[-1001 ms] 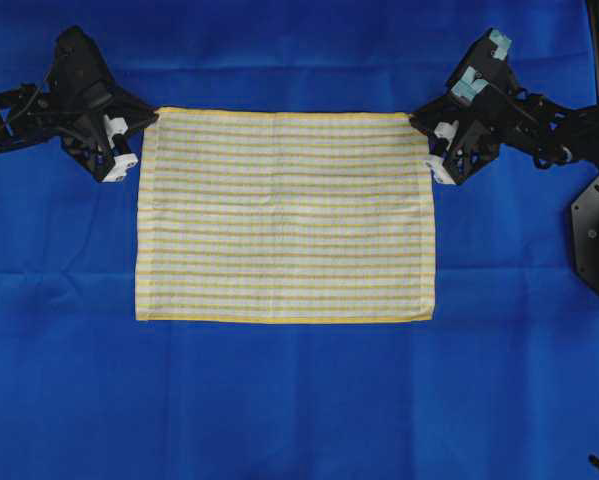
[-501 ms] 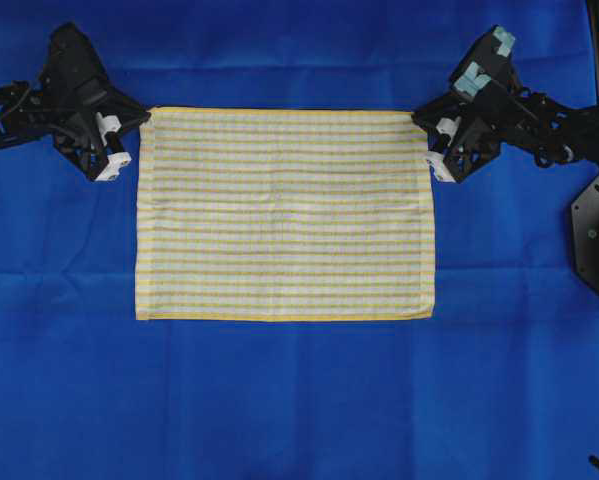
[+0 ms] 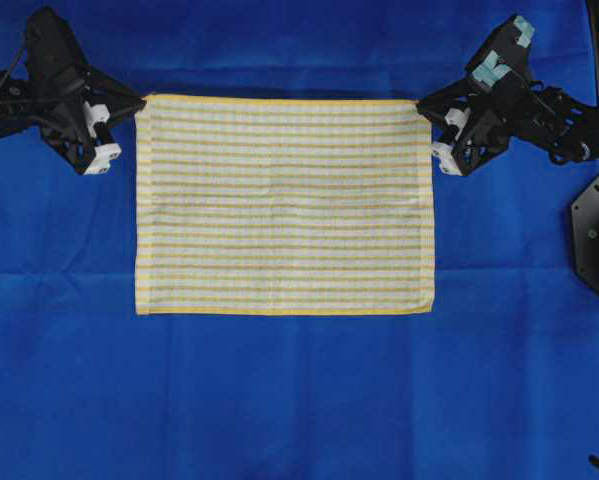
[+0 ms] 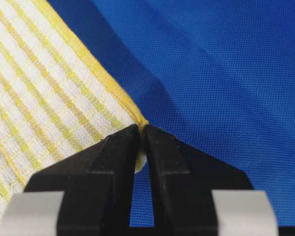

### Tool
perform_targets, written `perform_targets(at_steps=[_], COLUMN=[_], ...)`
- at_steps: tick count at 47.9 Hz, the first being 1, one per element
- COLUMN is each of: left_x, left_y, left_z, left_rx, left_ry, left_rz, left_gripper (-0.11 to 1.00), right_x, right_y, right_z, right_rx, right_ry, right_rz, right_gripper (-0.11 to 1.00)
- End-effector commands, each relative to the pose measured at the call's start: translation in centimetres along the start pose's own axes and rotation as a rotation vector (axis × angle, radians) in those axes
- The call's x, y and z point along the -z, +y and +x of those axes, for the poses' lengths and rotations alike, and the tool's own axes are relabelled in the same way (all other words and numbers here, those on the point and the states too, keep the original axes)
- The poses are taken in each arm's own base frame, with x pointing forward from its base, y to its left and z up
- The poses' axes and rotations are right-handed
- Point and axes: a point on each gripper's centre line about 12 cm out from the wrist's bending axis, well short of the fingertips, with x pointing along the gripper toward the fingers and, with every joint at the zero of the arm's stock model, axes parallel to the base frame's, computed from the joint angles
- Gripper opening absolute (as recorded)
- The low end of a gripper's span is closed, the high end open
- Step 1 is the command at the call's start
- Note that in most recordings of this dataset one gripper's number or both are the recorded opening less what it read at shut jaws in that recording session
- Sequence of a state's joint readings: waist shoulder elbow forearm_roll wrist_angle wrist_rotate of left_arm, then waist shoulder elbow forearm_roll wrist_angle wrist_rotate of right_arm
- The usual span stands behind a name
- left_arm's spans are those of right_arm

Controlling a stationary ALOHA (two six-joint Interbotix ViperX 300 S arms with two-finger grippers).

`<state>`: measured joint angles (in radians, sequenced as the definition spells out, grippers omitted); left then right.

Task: Fold the yellow towel.
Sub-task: 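Lift the far corners and fold them toward the near edge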

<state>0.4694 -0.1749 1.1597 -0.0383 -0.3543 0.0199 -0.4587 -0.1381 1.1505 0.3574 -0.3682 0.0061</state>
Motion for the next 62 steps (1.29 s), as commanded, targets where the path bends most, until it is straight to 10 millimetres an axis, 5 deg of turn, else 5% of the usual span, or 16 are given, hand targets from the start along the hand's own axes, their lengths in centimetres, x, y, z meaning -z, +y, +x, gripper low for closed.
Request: perform_targets(at_steps=[1, 16, 40, 62], left_x=[-0.6, 0.4, 2.2, 3.1], left_y=[-0.5, -4.0, -10.7, -15.1], left_z=[-0.3, -1.5, -4.4, -7.0], left_rx=[0.014, 0.128, 0.366, 0.545], left_ry=[-0.024, -0.018, 0.029, 0.031], left_rz=[0.005, 0.021, 0.056, 0.070], left_gripper=[0.03, 0.03, 0.03, 0.03], right_x=[-0.5, 0.2, 4.7, 7.7], right_y=[0.4, 3.6, 9.9, 13.3], right_z=[-0.3, -2.3, -5.5, -8.3], right_rx=[-0.013, -0.129, -0.335, -0.466], right_ry=[-0.017, 0.042, 0.154, 0.227], right_rz=[0.001, -0.044, -0.096, -0.143], right_gripper=[0.09, 0.09, 0.09, 0.09])
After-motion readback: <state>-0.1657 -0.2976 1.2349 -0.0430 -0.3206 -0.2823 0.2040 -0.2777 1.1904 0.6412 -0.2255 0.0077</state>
